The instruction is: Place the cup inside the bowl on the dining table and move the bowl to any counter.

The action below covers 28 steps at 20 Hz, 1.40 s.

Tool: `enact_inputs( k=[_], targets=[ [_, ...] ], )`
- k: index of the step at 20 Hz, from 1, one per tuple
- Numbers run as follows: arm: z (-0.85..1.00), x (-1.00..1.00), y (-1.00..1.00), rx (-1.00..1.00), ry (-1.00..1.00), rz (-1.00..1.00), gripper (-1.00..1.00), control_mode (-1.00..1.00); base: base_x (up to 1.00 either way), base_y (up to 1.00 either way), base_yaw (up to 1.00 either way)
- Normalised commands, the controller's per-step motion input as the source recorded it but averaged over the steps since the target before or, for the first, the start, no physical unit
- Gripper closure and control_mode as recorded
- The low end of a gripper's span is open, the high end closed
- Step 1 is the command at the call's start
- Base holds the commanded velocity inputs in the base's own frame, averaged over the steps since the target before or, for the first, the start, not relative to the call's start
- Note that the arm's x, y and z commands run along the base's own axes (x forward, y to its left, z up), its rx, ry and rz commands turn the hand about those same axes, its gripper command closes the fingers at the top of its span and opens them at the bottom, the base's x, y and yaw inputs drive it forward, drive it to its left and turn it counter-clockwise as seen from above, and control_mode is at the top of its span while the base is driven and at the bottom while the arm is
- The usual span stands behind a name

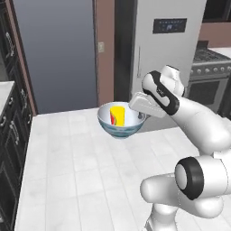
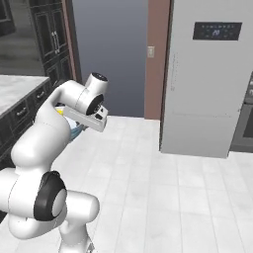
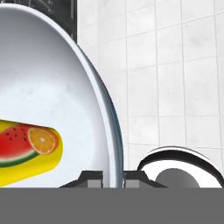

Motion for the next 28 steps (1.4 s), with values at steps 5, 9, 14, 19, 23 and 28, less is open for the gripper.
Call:
enact_inputs(
  k=[5, 9, 14, 19, 23, 28],
  targets=[
    [0.0, 0.0, 0.0, 0.0, 0.0, 0.0, 1.0, 1.0, 0.92, 0.35, 0.0],
    [0.0, 0.0, 0.0, 0.0, 0.0, 0.0, 1.0, 1.0, 0.96, 0.35, 0.0],
    [0.0, 0.0, 0.0, 0.0, 0.0, 0.0, 1.0, 1.0, 0.99, 0.34, 0.0],
    [0.0, 0.0, 0.0, 0.0, 0.0, 0.0, 1.0, 1.0, 0.99, 0.32, 0.0],
    [0.0, 0.0, 0.0, 0.0, 0.0, 0.0, 1.0, 1.0, 0.7, 0.17, 0.0],
    [0.0, 0.0, 0.0, 0.0, 0.0, 0.0, 1.0, 1.0, 0.31, 0.21, 0.09]
  ],
)
